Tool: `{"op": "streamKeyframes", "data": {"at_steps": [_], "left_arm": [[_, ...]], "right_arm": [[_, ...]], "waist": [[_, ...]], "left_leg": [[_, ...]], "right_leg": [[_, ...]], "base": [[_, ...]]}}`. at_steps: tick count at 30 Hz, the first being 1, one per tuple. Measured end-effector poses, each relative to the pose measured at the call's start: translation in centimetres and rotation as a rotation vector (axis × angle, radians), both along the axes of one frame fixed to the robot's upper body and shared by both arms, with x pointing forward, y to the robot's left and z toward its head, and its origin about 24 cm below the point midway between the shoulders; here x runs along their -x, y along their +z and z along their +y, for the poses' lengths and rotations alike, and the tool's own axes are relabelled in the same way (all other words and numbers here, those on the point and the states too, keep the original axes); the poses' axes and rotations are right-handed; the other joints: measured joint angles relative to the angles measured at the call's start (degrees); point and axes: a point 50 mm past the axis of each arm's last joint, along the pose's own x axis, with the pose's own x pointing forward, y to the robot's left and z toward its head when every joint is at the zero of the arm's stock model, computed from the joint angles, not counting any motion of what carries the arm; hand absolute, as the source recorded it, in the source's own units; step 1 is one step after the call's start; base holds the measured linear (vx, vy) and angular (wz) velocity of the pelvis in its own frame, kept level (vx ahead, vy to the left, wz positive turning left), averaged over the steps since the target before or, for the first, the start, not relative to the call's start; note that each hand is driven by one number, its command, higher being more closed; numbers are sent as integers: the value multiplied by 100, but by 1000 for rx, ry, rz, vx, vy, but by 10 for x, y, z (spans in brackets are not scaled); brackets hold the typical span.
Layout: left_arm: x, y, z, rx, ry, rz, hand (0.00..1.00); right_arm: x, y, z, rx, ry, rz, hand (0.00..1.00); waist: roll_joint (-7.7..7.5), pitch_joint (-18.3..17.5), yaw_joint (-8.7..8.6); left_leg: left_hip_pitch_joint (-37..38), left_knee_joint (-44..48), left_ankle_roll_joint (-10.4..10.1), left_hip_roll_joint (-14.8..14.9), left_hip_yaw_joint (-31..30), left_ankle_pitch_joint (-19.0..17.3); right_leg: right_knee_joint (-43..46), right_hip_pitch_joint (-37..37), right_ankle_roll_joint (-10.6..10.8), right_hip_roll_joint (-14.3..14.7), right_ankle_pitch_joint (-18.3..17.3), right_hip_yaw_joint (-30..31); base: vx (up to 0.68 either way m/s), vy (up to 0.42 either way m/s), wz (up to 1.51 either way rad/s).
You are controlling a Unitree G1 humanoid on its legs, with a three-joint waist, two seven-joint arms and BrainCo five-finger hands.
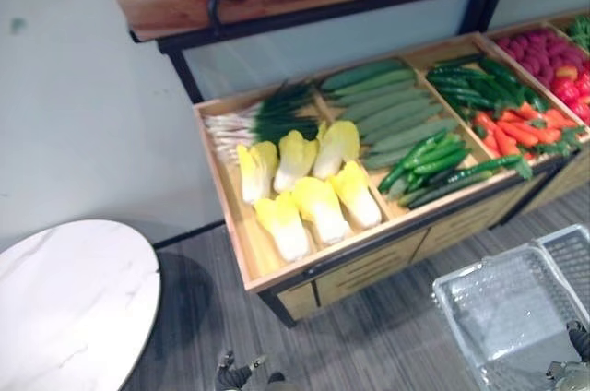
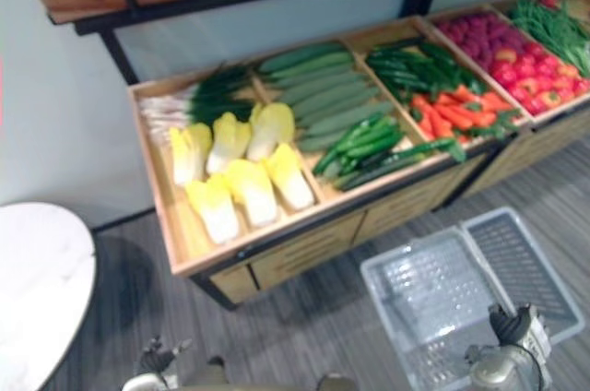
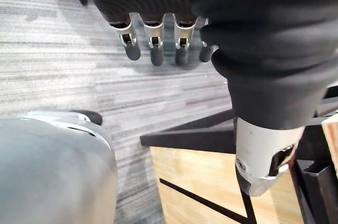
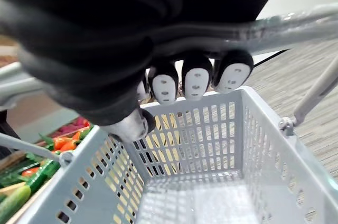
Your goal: Pick vegetable in the basket
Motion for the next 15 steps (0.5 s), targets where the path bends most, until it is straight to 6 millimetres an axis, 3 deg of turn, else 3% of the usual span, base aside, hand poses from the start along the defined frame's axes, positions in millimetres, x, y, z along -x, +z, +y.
{"op": "streamKeyframes", "data": {"at_steps": [3, 5, 7, 9, 10, 11, 15], "left_arm": [[1, 0, -1, 0, -13, 4, 0], [0, 0, 0, -4, -14, 2, 0], [1, 0, 0, -5, -14, 2, 0], [0, 0, 0, -7, -13, 0, 0], [1, 1, 0, -11, -10, -1, 0], [0, 1, 1, -15, -7, -4, 0], [-16, 15, 8, -97, 38, -104, 0]], "right_arm": [[9, -3, -7, -19, -84, -38, 100], [16, -7, -11, -31, -137, -21, 100], [23, -10, -11, -39, -153, 6, 100], [27, -13, -10, -46, -160, 17, 100], [28, -16, -7, -57, -163, 20, 100], [30, -18, -4, -66, -165, 23, 100], [39, -38, 13, -143, -186, 62, 100]], "waist": [[54, 26, -112], [35, 66, -111], [29, 125, -125], [128, 147, -159], [74, 193, -208], [120, 171, -219], [75, 201, -222]], "left_leg": [[87, -495, -89, -111, 175, -25], [221, -949, -293, -248, 169, 89], [302, -1247, -267, -388, 199, 201], [382, -1433, -253, -473, 209, 281], [400, -1523, -250, -509, 216, 307], [414, -1550, -248, -522, 216, 315], [614, -1721, -258, -573, 238, 320]], "right_leg": [[-119, 13, 73, 17, 6, -142], [-239, 21, 180, -49, 79, -150], [-351, 23, 247, -110, 163, -145], [-418, 41, 270, -152, 219, -147], [-440, 36, 284, -167, 243, -147], [-453, 41, 288, -171, 246, -147], [-622, 220, 318, -147, 294, -134]], "base": [[35, 62, 37], [51, 115, 11], [37, 81, 7], [52, 73, 2], [47, 45, 0], [59, 38, 0], [67, 14, -4]]}}
